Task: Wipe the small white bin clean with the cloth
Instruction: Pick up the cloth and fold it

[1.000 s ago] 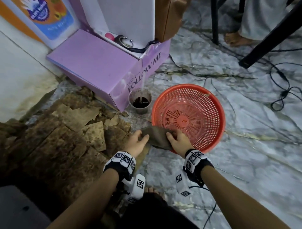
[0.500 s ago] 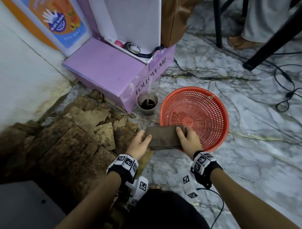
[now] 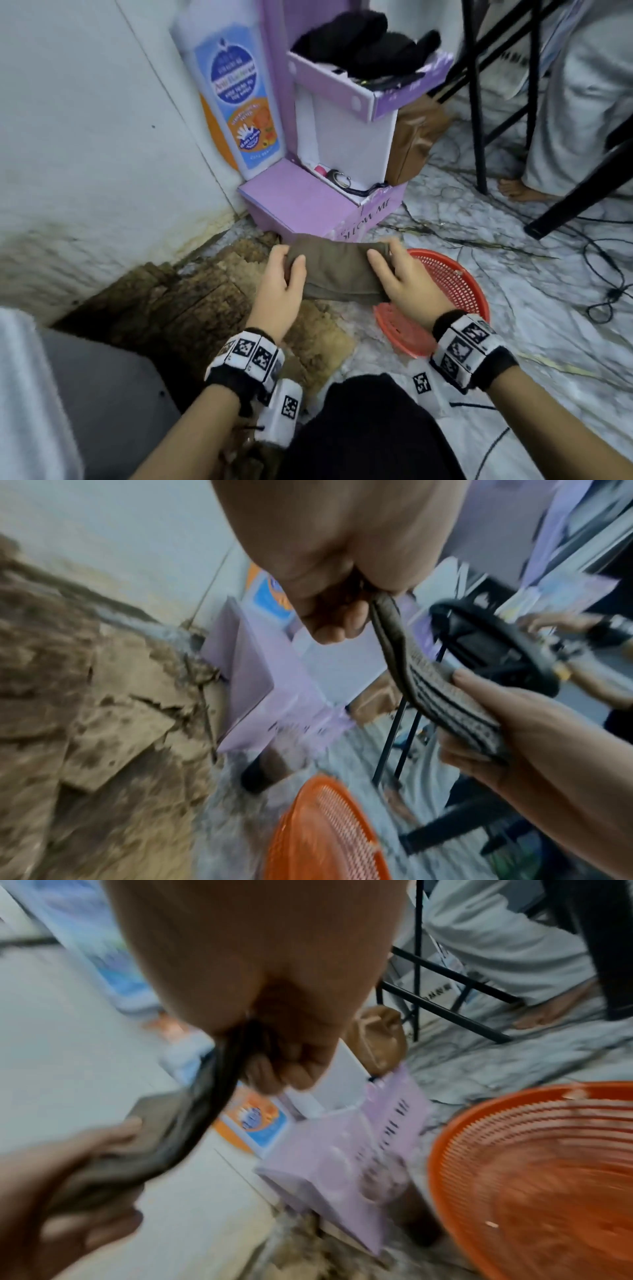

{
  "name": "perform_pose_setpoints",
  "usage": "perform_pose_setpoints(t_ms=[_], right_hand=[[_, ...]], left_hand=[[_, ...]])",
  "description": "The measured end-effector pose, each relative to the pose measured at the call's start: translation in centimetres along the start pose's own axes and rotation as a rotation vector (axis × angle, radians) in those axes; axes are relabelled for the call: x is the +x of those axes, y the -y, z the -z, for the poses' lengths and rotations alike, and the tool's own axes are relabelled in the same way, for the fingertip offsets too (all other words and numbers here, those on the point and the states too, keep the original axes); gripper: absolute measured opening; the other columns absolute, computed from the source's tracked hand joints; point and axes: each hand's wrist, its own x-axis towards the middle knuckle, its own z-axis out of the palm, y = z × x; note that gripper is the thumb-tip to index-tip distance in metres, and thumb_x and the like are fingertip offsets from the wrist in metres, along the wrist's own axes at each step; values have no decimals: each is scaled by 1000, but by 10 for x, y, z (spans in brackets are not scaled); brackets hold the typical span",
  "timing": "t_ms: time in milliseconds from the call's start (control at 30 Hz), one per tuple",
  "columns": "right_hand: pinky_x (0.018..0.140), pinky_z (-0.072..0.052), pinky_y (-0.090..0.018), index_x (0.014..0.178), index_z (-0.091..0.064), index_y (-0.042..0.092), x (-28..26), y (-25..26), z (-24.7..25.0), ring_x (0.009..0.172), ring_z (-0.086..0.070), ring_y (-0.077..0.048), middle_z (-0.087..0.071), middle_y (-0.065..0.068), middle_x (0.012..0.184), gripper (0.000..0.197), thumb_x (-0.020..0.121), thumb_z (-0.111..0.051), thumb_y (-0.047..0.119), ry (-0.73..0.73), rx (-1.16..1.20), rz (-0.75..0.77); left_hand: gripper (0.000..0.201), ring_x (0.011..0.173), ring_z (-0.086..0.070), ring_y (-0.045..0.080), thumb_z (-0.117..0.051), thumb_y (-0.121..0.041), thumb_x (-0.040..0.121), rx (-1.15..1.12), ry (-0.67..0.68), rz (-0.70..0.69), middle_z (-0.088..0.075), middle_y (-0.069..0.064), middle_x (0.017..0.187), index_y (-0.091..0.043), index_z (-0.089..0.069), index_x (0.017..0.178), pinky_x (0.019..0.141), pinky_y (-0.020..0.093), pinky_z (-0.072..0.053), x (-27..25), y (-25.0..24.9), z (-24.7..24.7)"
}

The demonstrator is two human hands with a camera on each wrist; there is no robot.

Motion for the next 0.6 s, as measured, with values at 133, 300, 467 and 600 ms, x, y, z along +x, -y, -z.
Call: perform_pose_setpoints(t_ms=[133, 300, 467, 600], right_hand=[[71, -54, -47, 93, -46, 42, 1, 80, 10, 86, -67, -19, -64, -6, 91, 12, 104, -45, 37, 143, 29, 97], [69, -54, -53, 98, -49, 39, -12, 174, -17, 81, -70, -21, -71, -7, 84, 6, 102, -49, 44, 169, -35, 218], [70, -51, -55, 97, -50, 19, -25, 244, -84, 77, -66, -28, -66, -17, 80, 36, 97, -47, 56, 234, -74, 301], [58, -39, -21, 83, -45, 29, -40, 283, -139, 61, -54, 4, -50, 4, 65, 21, 102, -52, 36, 294, -59, 357]], left_hand=[[10, 89, -63, 2, -44, -43, 104, 12, -59, -42, -64, -9, 98, -38, -52, 107, 87, 47, -53, -19, -41, 71], [17, 94, -68, 19, -46, -51, 97, -7, -222, -52, -70, 0, 100, -38, -53, 105, 83, 57, -53, -68, -80, 162], [32, 95, -68, 22, -46, -54, 95, 5, -385, 44, -69, 3, 102, -28, -54, 110, 83, 60, -54, -133, -94, 239], [11, 88, -69, 20, -49, -43, 100, 25, -503, 105, -70, -2, 95, -34, -55, 102, 79, 59, -56, -184, -88, 289]])
